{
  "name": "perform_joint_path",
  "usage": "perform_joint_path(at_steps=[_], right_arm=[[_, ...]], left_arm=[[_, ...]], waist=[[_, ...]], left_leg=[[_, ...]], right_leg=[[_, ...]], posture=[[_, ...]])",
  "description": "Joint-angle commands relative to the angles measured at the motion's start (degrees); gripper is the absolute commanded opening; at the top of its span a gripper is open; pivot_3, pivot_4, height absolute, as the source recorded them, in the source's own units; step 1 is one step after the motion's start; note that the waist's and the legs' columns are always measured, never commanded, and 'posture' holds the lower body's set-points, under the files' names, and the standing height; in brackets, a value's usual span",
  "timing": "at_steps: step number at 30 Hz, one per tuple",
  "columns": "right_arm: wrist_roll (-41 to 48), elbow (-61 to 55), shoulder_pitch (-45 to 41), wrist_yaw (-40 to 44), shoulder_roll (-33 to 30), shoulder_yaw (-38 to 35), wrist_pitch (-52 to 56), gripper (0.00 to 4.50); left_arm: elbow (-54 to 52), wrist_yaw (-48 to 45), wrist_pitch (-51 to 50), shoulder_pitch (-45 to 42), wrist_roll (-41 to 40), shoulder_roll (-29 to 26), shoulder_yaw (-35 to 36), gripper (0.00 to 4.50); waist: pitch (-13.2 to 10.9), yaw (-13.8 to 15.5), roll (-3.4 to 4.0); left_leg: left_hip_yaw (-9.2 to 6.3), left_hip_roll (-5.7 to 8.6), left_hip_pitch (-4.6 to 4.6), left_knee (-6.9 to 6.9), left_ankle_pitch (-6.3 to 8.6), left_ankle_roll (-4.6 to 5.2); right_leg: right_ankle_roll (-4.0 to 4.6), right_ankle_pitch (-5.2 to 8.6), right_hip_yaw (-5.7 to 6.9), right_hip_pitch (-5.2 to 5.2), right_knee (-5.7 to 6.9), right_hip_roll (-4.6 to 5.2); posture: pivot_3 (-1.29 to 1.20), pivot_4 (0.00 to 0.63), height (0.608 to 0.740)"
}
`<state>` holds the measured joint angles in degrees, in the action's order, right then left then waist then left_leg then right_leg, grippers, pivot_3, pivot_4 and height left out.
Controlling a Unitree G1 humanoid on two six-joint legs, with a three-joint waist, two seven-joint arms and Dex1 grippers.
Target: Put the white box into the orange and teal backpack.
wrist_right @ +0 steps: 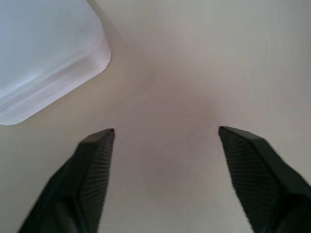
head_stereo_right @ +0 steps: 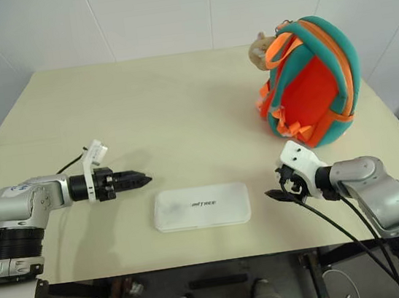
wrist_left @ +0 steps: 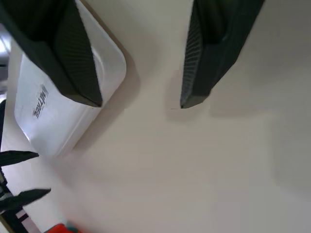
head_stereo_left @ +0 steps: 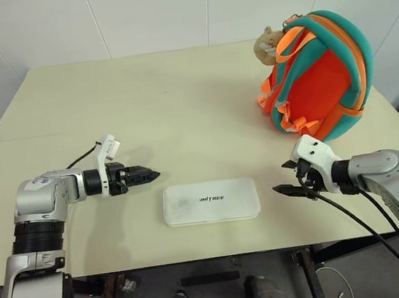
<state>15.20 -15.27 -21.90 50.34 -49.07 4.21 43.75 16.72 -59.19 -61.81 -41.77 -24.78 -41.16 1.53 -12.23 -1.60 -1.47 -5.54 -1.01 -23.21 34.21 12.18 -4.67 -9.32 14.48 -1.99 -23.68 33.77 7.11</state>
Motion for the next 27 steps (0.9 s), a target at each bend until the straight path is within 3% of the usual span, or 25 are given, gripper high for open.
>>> perform_joint_path(at_steps=[1,3,13,27], right_arm=[[0.0,-1.1,-0.4,-0.6,0.3,-0.7,-0.8,4.50],[0.0,-1.3,-0.2,-0.9,0.5,-0.7,-0.7,4.50],[-0.1,-1.5,0.0,-2.0,1.5,-0.4,-0.7,4.50],[-0.2,-1.6,0.2,-2.9,3.0,0.4,-0.4,4.50]], left_arm=[[-0.2,-2.1,-7.8,-1.5,-3.7,-2.0,0.0,3.86],[0.2,-3.1,-11.6,-2.1,-5.1,-3.0,-0.3,4.46],[8.6,-2.0,-30.0,-6.6,-10.7,-3.7,0.0,4.46],[14.2,0.0,-30.7,-5.6,-15.4,-4.7,-5.4,4.46]], waist=[[0.0,0.0,0.00],[0.0,0.0,0.00],[0.0,-0.1,0.00],[0.0,0.0,0.00]], left_leg=[[0.00,0.00,0.00,0.00,0.00,0.00],[0.00,0.00,0.00,0.00,0.00,0.00],[-0.01,0.00,0.00,0.01,0.00,0.00],[-0.01,0.00,0.01,0.00,0.00,0.00]], right_leg=[[0.00,0.00,0.00,0.00,0.00,0.00],[0.01,0.00,0.00,0.00,0.00,0.00],[0.01,0.02,0.00,0.00,0.01,0.00],[0.03,0.03,0.00,-0.01,0.04,0.00]], posture=[[0.00,0.150,0.740],[0.00,0.150,0.740],[0.00,0.150,0.740],[0.00,0.150,0.740]])
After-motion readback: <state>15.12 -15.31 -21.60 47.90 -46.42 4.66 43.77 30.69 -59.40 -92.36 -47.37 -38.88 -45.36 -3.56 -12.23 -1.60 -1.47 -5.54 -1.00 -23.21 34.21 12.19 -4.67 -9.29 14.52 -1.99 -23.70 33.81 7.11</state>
